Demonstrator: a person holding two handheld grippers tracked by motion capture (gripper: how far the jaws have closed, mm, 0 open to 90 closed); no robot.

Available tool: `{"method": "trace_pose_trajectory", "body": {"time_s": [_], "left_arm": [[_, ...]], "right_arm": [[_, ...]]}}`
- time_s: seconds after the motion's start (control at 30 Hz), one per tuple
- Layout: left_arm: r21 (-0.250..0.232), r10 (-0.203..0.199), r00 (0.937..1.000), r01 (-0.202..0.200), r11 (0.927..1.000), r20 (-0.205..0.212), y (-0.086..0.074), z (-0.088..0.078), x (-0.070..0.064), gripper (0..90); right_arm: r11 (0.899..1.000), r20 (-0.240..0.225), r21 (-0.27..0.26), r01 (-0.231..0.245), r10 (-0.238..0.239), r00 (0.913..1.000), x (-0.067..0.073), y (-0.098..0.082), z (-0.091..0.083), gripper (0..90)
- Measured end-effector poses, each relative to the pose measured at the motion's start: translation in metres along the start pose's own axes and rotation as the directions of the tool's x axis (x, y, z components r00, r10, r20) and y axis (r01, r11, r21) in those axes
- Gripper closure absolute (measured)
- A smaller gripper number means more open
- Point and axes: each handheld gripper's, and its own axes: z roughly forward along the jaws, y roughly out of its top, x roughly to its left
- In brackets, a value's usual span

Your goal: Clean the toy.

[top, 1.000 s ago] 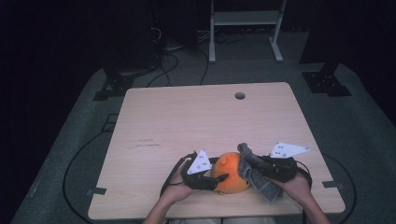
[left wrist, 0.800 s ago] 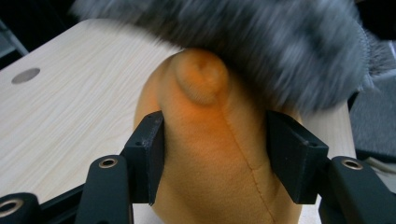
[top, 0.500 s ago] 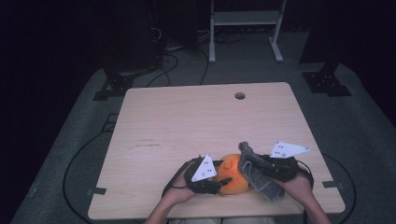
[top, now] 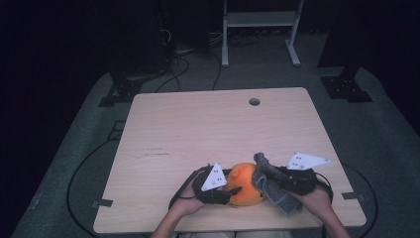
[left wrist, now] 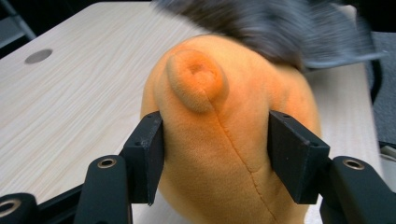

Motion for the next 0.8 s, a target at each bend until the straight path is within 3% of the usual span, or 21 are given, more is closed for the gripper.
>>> {"method": "trace_pose_trajectory", "body": {"time_s": [0.07,0.1,0.17,0.23,0.3,0.33,0.37,0.43,0.53,0.57,0.67,0.73,0.8], "left_arm": [[0.005,-0.018,0.9998,0.018,0.9998,-0.012,-0.002,0.0,0.004,39.8],[0.004,-0.022,0.9997,0.022,0.9997,-0.013,-0.003,0.0,0.005,39.6],[0.003,-0.024,0.9995,0.024,0.9997,-0.02,-0.005,-0.001,0.005,39.4],[-0.014,-0.033,0.9985,0.032,0.9994,-0.043,-0.004,-0.001,0.006,36.7],[-0.064,-0.031,0.9973,0.027,0.9976,-0.067,-0.001,-0.004,0.006,23.3],[-0.092,-0.021,0.9965,0.013,0.9956,-0.082,0.001,-0.006,0.006,20.9],[-0.143,0.004,0.9935,-0.02,0.9895,-0.114,0.001,-0.01,0.003,20.6],[-0.164,0.012,0.9939,-0.031,0.986,-0.11,0.0,-0.011,0.002,23.2],[-0.145,0.074,0.9897,-0.092,0.9852,-0.123,-0.001,-0.009,-0.001,30.4],[-0.16,0.084,0.9901,-0.102,0.9819,-0.113,-0.002,-0.01,-0.002,33.0],[-0.162,0.085,0.9887,-0.104,0.9813,-0.124,-0.002,-0.01,-0.003,30.6],[-0.177,0.07,0.9914,-0.089,0.9801,-0.11,-0.003,-0.011,-0.003,27.7],[-0.158,0.073,0.9932,-0.087,0.9836,-0.09,-0.004,-0.008,-0.003,28.2]], "right_arm": [[0.999,-0.079,-0.017,0.045,-0.046,0.9958,0.012,0.003,-0.001,75.7],[0.995,-0.117,0.005,0.095,-0.094,0.9887,0.023,0.003,0.003,75.7],[0.993,-0.103,0.025,0.115,-0.112,0.9884,0.026,0.002,0.007,75.7],[0.995,-0.092,0.026,0.098,-0.095,0.9912,0.022,0.0,0.011,75.7],[0.996,-0.079,0.023,0.081,-0.079,0.9937,0.021,0.0,0.013,75.6],[0.996,-0.072,0.026,0.089,-0.087,0.9936,0.021,0.0,0.014,75.6],[0.995,-0.066,0.021,0.093,-0.092,0.9936,0.022,0.0,0.015,75.4],[0.995,-0.06,0.017,0.095,-0.094,0.9938,0.021,0.0,0.015,75.4],[0.996,-0.048,0.01,0.09,-0.089,0.9949,0.015,0.0,0.018,75.3],[0.994,-0.044,0.01,0.105,-0.105,0.9936,0.012,0.0,0.018,75.2],[0.994,-0.034,0.011,0.105,-0.104,0.9939,0.01,0.0,0.018,75.2],[0.994,-0.02,0.011,0.105,-0.105,0.9943,0.008,-0.001,0.019,75.2],[0.996,-0.017,0.007,0.094,-0.094,0.9954,0.005,-0.001,0.02,75.2]]}}
